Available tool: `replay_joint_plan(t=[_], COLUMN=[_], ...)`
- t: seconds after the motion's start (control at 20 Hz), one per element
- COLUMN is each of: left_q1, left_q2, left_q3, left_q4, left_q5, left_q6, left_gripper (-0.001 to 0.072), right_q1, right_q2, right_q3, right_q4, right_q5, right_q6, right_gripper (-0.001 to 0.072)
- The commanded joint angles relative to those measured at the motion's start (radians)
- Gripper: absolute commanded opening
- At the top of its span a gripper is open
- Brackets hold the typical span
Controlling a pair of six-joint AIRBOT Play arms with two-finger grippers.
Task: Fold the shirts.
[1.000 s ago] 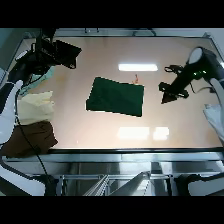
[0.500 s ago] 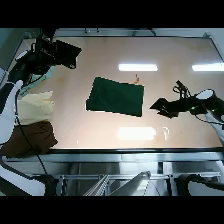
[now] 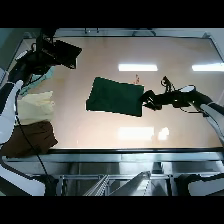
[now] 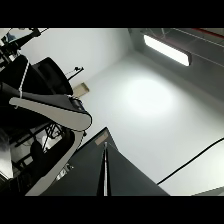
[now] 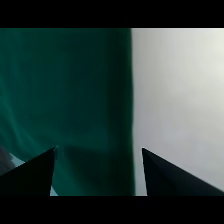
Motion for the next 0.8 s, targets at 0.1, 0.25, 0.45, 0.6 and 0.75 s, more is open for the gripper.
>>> replay_joint_plan(t=[0.1, 0.25, 0.45, 0.6, 0.75], left_q1=[0.000, 0.000, 0.000, 0.000, 0.000], left_q2=[-0.001, 0.000, 0.000, 0.000, 0.000], left_q3=[0.000, 0.000, 0.000, 0.000, 0.000], left_q4=[0.000, 0.001, 0.001, 0.001, 0.001], left_q5=[0.008, 0.007, 0.007, -0.014, -0.016], left_q6=[0.001, 0.001, 0.001, 0.001, 0.001], left_gripper=[0.0016, 0.0016, 0.0016, 0.0016, 0.0016], right_q1=[0.099, 0.115, 0.067, -0.088, -0.353], right_q2=[-0.146, -0.148, -0.034, 0.153, 0.311], right_q3=[0.163, 0.213, 0.229, 0.233, 0.284], right_q4=[0.045, 0.052, 0.047, 0.035, 0.029], right_q5=[0.018, 0.048, 0.150, 0.174, 0.176], right_q6=[0.110, 0.108, 0.047, 0.064, 0.186], right_gripper=[0.0499, 0.0074, 0.0017, 0.0017, 0.0018])
